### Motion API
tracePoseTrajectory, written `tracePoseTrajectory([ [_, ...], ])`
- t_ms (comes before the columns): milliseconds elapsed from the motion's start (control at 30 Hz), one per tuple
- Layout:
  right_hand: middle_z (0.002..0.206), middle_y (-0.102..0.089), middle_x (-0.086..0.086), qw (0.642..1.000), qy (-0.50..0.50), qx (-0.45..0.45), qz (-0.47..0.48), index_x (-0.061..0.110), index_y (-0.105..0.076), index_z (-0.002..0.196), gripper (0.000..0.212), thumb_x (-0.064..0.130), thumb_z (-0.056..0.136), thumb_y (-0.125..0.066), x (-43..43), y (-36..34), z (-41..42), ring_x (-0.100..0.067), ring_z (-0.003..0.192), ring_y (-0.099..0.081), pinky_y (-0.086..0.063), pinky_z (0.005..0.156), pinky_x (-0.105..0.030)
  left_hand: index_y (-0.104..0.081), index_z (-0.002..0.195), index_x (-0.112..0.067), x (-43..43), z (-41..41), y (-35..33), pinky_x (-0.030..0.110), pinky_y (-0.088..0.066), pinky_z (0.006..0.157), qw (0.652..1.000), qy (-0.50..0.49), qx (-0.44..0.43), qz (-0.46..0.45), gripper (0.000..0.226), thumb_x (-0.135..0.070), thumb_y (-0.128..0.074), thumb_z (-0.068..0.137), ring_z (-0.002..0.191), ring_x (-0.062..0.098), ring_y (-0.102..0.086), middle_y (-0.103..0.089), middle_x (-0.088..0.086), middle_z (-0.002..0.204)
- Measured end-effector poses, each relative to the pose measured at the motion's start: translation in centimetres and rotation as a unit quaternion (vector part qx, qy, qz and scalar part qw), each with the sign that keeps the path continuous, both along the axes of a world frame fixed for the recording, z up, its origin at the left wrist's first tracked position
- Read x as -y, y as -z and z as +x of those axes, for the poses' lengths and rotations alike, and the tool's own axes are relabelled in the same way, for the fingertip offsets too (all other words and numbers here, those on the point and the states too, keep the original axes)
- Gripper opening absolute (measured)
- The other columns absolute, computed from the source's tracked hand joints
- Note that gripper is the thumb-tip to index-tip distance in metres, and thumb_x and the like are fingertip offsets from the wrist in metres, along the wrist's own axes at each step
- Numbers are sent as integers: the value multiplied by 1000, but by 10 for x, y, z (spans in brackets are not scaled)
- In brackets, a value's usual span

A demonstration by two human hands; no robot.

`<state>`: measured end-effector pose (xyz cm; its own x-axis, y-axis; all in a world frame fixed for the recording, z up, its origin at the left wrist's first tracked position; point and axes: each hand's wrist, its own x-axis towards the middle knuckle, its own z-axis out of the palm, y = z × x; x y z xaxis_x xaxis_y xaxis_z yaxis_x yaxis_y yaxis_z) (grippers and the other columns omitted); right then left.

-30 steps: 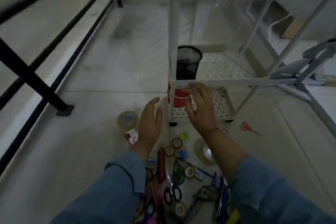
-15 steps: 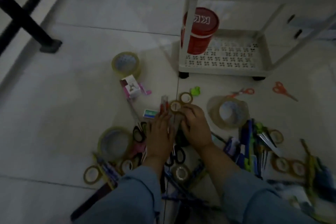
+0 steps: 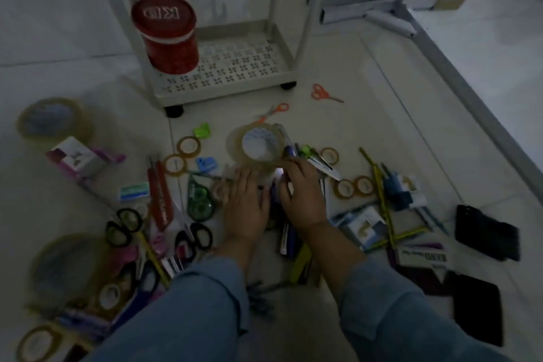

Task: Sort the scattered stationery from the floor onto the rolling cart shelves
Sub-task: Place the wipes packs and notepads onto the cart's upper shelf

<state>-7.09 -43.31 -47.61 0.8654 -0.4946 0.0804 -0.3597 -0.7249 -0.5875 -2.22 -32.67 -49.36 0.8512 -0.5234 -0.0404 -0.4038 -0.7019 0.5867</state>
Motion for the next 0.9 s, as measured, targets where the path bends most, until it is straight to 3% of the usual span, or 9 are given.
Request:
tracePoseTrajectory([
  [167, 118, -57, -19, 999, 51, 13, 3, 3, -62, 112, 40, 23, 89, -36, 18, 0, -51, -36, 109, -52, -45, 94, -40, -15, 149, -27, 4, -43, -15, 37, 1, 118, 991, 113, -21, 72, 51, -40, -25, 101, 147, 10, -2, -11, -8, 158],
  [300, 123, -53, -23, 973, 231, 14, -6, -1, -58, 117, 33, 8, 88, -48, 47, 7, -119, -41, 113, -49, -43, 97, -45, -15, 149, -29, 25, -73, -18, 38, 4, 118, 982, 157, -29, 98, 51, -42, -26, 101, 147, 12, 4, -5, -8, 159],
  [433, 120, -50, -24, 923, 377, -41, 66, -4, -54, 115, 35, -7, 79, -49, 77, 9, -189, -37, 116, -44, -31, 96, -34, -6, 149, -37, 56, -92, -24, 42, -1, 118, 959, 258, -41, 110, 53, -44, -25, 100, 147, 14, 9, 7, -10, 159],
  [467, 119, -51, -23, 925, 363, -70, 84, -4, -53, 114, 38, -6, 77, -51, 85, 10, -201, -37, 115, -45, -32, 97, -35, -4, 149, -39, 62, -98, -23, 44, -2, 118, 954, 277, -49, 106, 53, -46, -24, 100, 147, 14, 10, 8, -11, 158],
  [533, 117, -50, -20, 936, 283, -152, 140, 0, -52, 115, 47, 15, 71, -56, 102, 4, -219, -37, 113, -48, -40, 96, -40, 1, 148, -40, 68, -108, -19, 45, -1, 118, 944, 306, -33, 122, 55, -48, -22, 99, 146, 15, 12, 8, -10, 159],
  [600, 127, -44, -12, 938, 153, -270, 151, 9, -47, 127, 76, 44, 60, -59, 117, -8, -231, -30, 122, -41, -38, 102, -37, 4, 148, -38, 71, -115, -15, 44, 0, 118, 935, 321, -12, 153, 55, -48, -20, 99, 146, 16, 12, 8, -8, 159],
  [633, 134, -38, -9, 932, 95, -322, 136, 12, -42, 134, 87, 50, 59, -64, 124, -14, -235, -27, 127, -36, -33, 105, -34, 5, 148, -37, 71, -117, -13, 44, 1, 118, 932, 322, -6, 165, 55, -48, -20, 100, 146, 16, 13, 8, -8, 159],
  [767, 153, -17, -3, 904, -41, -422, 44, 21, -23, 146, 105, 38, 63, -84, 147, -20, -241, -23, 141, -18, -24, 115, -34, 2, 149, -35, 72, -118, -10, 47, 3, 117, 930, 321, 19, 181, 55, -49, -18, 99, 147, 19, 9, 4, -5, 160],
  [900, 154, -17, -1, 895, -78, -440, -20, 23, -21, 147, 105, 30, 63, -85, 148, -19, -234, -24, 139, -24, -32, 111, -35, 4, 148, -36, 73, -119, -11, 48, 6, 116, 927, 321, 28, 193, 56, -52, -14, 98, 147, 18, 11, 8, -4, 159],
])
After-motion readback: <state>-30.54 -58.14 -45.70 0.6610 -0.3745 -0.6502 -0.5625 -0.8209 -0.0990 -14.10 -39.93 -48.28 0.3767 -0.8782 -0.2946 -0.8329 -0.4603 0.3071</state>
